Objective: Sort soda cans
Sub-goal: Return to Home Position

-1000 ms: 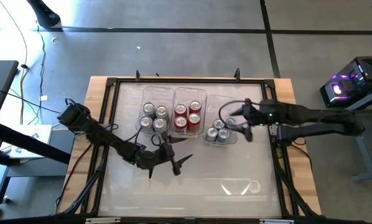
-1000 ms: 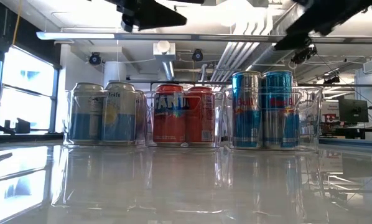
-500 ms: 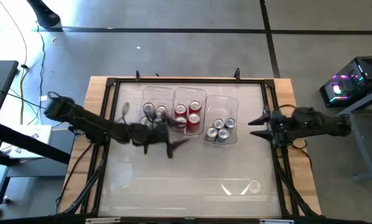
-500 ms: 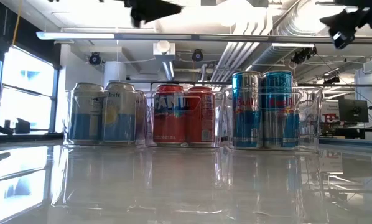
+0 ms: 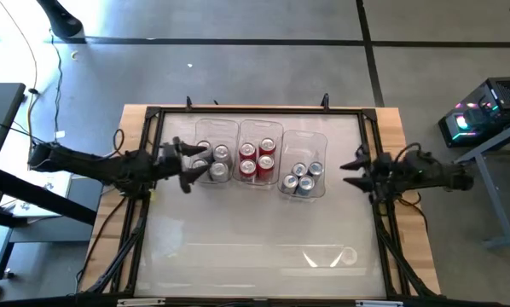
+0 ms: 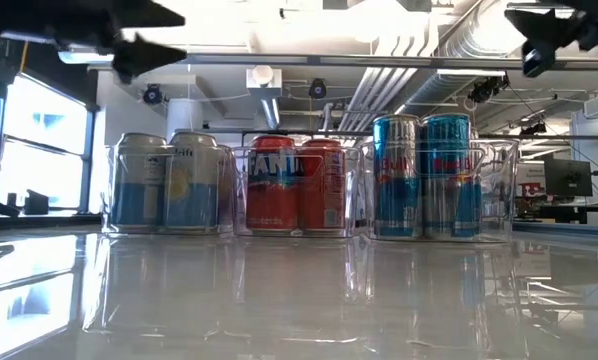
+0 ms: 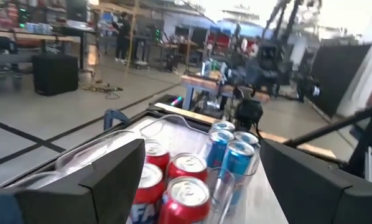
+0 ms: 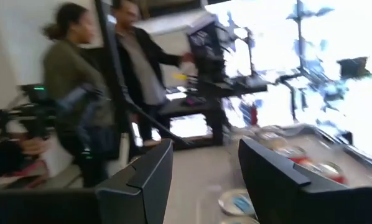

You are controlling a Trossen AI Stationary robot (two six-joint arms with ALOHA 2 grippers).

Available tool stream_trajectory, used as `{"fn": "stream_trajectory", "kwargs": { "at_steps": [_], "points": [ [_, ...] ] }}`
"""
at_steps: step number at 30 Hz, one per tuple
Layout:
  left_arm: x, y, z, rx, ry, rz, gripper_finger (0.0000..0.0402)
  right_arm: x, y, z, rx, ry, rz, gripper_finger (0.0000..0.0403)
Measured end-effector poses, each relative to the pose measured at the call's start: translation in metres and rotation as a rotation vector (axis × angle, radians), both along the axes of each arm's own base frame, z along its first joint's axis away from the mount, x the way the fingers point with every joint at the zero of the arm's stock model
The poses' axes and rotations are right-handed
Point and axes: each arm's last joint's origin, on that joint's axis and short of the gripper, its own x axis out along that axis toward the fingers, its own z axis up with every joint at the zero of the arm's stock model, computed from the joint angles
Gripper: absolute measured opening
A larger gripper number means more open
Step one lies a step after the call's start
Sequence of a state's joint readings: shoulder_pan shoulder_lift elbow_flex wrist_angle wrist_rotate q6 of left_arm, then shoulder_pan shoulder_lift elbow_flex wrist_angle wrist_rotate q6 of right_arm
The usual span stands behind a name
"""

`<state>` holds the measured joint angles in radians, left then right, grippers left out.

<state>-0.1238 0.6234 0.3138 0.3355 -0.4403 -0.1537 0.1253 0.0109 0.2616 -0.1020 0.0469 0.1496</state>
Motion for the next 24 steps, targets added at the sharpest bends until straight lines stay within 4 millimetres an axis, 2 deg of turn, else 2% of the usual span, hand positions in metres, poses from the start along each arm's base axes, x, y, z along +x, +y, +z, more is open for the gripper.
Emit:
{"fn": "stream_trajectory", "kwargs": {
  "at_steps": [3, 7, 17, 24],
  "points": [
    [-0.014, 0.002, -0.011, -0.01, -0.032, 0.016, 0.0311, 0.011, 0.003, -0.021, -0.034, -0.063, 0.032, 0.0178],
    [-0.026, 0.004, -0.026, -0.018, -0.05, 0.016, 0.0311, 0.017, 0.003, -0.04, -0.042, -0.048, 0.028, 0.0178],
    [-0.043, 0.005, -0.052, -0.029, -0.09, 0.001, 0.0311, 0.021, 0.004, -0.057, -0.053, -0.034, 0.043, 0.0178],
    [-0.049, 0.005, -0.065, -0.044, -0.086, -0.03, 0.0304, 0.022, 0.005, -0.058, -0.06, -0.021, 0.054, 0.0178]
  ]
}}
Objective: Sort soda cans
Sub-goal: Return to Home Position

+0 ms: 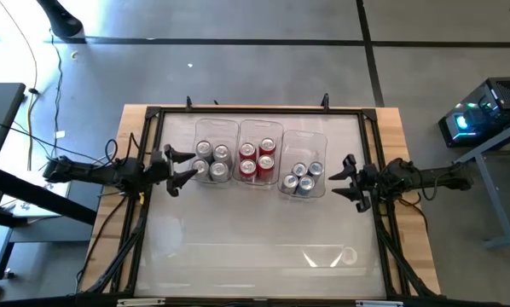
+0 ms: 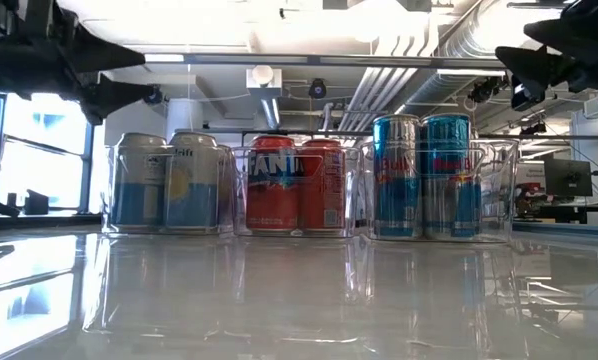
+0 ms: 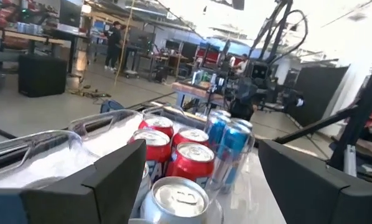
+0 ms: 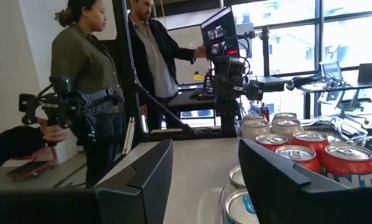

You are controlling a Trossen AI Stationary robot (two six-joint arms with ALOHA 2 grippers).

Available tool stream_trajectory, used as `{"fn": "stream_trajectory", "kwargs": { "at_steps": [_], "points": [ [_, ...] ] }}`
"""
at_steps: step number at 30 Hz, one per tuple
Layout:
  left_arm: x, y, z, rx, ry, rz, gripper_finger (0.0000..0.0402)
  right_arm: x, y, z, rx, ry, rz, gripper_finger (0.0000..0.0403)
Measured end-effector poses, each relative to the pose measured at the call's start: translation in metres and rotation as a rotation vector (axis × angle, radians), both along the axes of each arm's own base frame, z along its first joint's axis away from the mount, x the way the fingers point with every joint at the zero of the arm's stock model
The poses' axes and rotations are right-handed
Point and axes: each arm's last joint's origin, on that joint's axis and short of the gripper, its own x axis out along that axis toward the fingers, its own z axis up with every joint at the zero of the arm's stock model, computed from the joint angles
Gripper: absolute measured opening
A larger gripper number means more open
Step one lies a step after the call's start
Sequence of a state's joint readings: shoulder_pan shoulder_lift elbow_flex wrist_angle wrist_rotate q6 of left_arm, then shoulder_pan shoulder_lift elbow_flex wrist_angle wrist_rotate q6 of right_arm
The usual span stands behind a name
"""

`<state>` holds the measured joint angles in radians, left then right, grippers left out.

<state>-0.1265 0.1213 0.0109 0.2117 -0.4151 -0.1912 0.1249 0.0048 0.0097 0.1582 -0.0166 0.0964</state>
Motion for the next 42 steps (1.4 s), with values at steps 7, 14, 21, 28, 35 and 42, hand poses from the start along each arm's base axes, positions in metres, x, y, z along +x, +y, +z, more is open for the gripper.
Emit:
{"fn": "stream_trajectory", "kwargs": {
  "at_steps": [7, 14, 21, 28, 35, 42],
  "points": [
    [-0.001, -0.002, -0.002, 0.058, 0.027, -0.062, 0.0278, 0.001, 0.001, -0.011, -0.011, 0.117, 0.023, 0.0178],
    [-0.001, -0.002, -0.011, 0.072, 0.13, -0.083, 0.0227, 0.001, 0.001, -0.013, -0.02, 0.136, 0.021, 0.0178],
    [-0.001, -0.003, -0.013, 0.184, 0.167, -0.116, 0.0119, 0.002, -0.003, -0.013, -0.06, 0.129, -0.124, 0.0178],
    [-0.001, -0.001, -0.012, 0.257, 0.182, -0.076, 0.0008, 0.002, -0.003, -0.013, -0.08, 0.128, -0.125, 0.0179],
    [-0.002, 0.005, -0.011, 0.247, 0.191, 0.066, 0.0036, 0.002, -0.003, -0.013, -0.076, 0.128, -0.125, 0.0179],
    [-0.002, 0.005, -0.011, 0.247, 0.19, 0.066, 0.0044, 0.001, -0.003, -0.013, -0.076, 0.129, -0.125, 0.0179]
  ]
}}
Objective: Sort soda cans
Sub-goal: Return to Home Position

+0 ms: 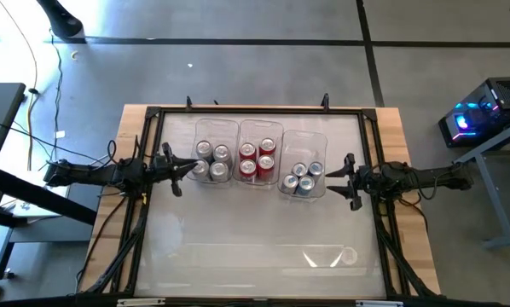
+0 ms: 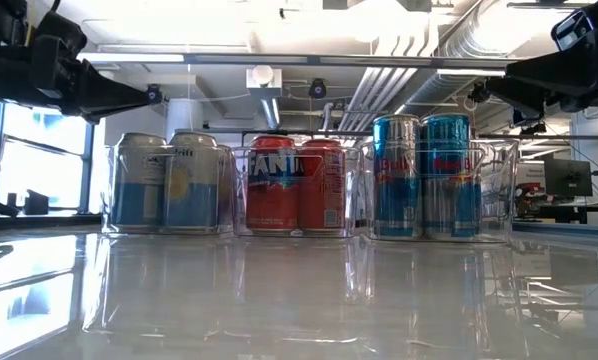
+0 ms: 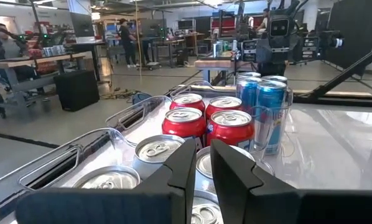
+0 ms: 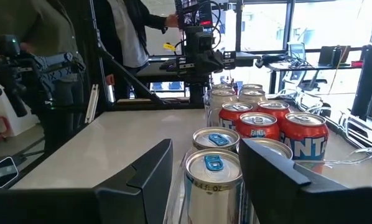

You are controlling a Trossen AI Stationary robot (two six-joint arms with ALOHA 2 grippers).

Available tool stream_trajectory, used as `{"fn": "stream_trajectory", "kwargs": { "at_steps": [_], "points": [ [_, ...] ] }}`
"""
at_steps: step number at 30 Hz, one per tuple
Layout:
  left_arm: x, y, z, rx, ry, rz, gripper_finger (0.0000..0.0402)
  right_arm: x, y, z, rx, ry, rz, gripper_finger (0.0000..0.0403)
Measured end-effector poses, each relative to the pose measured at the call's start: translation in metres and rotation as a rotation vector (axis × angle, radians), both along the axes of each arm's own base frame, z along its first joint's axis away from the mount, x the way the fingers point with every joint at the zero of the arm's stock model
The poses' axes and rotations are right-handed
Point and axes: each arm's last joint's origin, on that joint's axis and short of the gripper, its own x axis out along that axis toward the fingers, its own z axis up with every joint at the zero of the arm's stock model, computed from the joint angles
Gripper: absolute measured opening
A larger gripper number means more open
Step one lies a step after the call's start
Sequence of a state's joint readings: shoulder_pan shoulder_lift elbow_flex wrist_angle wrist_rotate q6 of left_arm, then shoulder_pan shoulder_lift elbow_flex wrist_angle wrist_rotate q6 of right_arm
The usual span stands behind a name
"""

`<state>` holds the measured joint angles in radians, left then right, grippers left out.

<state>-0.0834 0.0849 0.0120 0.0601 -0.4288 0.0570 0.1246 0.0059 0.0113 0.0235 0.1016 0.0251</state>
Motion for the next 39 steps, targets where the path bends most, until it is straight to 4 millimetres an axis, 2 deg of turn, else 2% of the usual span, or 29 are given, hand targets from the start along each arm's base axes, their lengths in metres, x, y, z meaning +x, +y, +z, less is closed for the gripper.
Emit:
{"fn": "stream_trajectory", "kwargs": {
  "at_steps": [7, 17, 39],
  "points": [
    [0.0, 0.0, 0.0, -0.001, -0.006, -0.004, 0.0044, 0.0, 0.001, 0.0, 0.001, -0.005, 0.012, 0.0179],
    [-0.006, 0.002, 0.01, -0.01, -0.12, 0.017, 0.0044, 0.0, 0.001, 0.001, 0.001, -0.006, 0.012, 0.0179],
    [-0.006, 0.003, 0.009, -0.009, -0.116, 0.026, 0.0044, 0.0, 0.001, 0.0, 0.0, -0.001, 0.011, 0.0179]
  ]
}}
